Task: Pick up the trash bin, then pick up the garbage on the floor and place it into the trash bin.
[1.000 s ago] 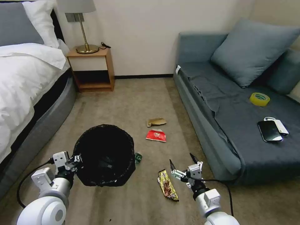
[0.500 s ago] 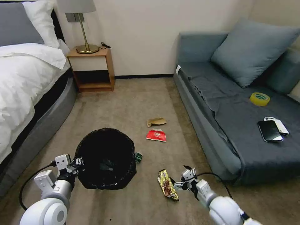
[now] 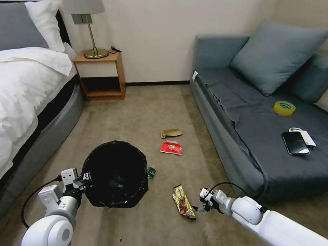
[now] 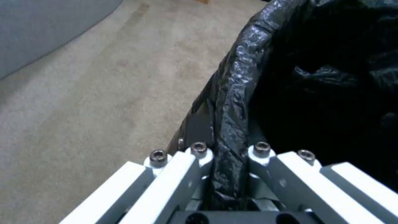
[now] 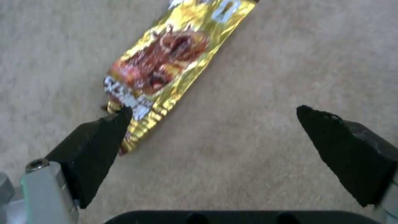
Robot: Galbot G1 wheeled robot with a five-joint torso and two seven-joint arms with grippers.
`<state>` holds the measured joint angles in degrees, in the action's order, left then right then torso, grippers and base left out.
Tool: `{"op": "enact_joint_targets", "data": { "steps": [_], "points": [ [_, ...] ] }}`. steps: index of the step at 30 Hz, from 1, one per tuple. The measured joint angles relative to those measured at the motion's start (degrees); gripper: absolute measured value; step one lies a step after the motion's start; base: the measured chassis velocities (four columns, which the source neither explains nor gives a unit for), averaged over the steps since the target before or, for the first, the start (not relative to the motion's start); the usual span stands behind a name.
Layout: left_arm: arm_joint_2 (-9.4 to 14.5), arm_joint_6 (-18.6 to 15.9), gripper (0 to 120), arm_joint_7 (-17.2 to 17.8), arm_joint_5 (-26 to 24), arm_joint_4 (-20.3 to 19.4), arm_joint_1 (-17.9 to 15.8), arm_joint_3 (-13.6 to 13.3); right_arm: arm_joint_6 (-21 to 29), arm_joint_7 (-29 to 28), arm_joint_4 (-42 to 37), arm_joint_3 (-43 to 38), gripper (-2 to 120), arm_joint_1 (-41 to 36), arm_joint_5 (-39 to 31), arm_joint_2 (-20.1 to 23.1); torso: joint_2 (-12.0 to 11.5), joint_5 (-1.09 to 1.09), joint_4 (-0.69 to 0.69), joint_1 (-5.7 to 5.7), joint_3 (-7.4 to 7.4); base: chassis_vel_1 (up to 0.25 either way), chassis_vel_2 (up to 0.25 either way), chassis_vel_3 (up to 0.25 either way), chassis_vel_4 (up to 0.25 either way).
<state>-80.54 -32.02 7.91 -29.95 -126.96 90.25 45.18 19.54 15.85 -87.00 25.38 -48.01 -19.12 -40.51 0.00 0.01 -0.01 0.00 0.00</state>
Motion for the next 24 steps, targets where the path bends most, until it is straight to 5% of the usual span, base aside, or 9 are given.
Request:
{"op": "enact_joint_targets", "data": {
  "steps": [15,24],
  "points": [
    [-1.1,0.8,4,-1.3,0.3,1.8,-0.5,1.4,-0.5,5.8,-1.5,9.1,100,6.1,-3.3,1.5,0.0,-0.01,0.00,0.00,0.00,0.000,0.000,0.000,0.000],
    [-0.7,1.6,4,-2.4,-0.3,3.1,-0.4,2.7,-0.6,6.1,2.3,12.7,100,7.3,-2.3,-2.6,0.0,-0.01,0.00,0.00,0.00,0.000,0.000,0.000,0.000]
  ]
}}
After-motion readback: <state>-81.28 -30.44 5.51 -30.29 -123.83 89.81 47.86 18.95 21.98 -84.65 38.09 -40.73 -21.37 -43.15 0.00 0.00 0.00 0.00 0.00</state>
